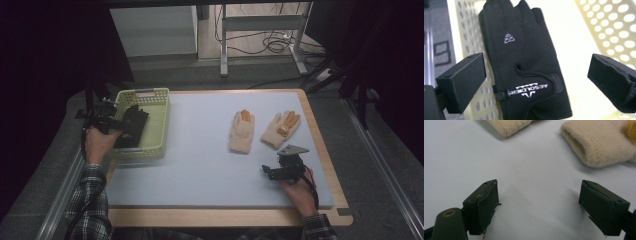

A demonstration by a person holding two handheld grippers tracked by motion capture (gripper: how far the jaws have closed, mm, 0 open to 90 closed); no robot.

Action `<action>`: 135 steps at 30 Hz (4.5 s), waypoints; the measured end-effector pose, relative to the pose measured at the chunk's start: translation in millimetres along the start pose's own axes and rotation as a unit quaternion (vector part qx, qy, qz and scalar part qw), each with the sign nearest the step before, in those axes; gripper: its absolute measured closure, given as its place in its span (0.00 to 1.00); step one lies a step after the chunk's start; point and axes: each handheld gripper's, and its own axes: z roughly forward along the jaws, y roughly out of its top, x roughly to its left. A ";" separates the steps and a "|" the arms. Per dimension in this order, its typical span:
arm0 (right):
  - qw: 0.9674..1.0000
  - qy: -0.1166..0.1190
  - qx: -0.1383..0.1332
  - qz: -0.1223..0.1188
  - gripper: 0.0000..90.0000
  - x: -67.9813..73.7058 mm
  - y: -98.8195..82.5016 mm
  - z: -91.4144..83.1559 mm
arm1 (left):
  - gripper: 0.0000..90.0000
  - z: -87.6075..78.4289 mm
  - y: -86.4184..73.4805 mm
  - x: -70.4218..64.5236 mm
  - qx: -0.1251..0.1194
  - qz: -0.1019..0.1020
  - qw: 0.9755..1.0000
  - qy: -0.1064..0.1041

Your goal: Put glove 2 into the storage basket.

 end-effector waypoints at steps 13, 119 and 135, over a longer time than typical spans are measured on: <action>1.000 0.000 0.002 0.001 0.18 0.2 0.1 -0.3 | 0.00 -26.1 -14.2 -44.6 -0.074 0.065 0.994 -0.045; 0.997 0.072 -0.026 -0.020 0.68 39.3 118.6 51.4 | 0.00 38.1 -127.7 -194.8 -0.042 0.195 0.972 -0.128; 0.992 0.128 0.000 -0.024 0.43 100.0 71.6 44.7 | 0.00 38.1 -127.8 -194.8 -0.042 0.196 0.971 -0.128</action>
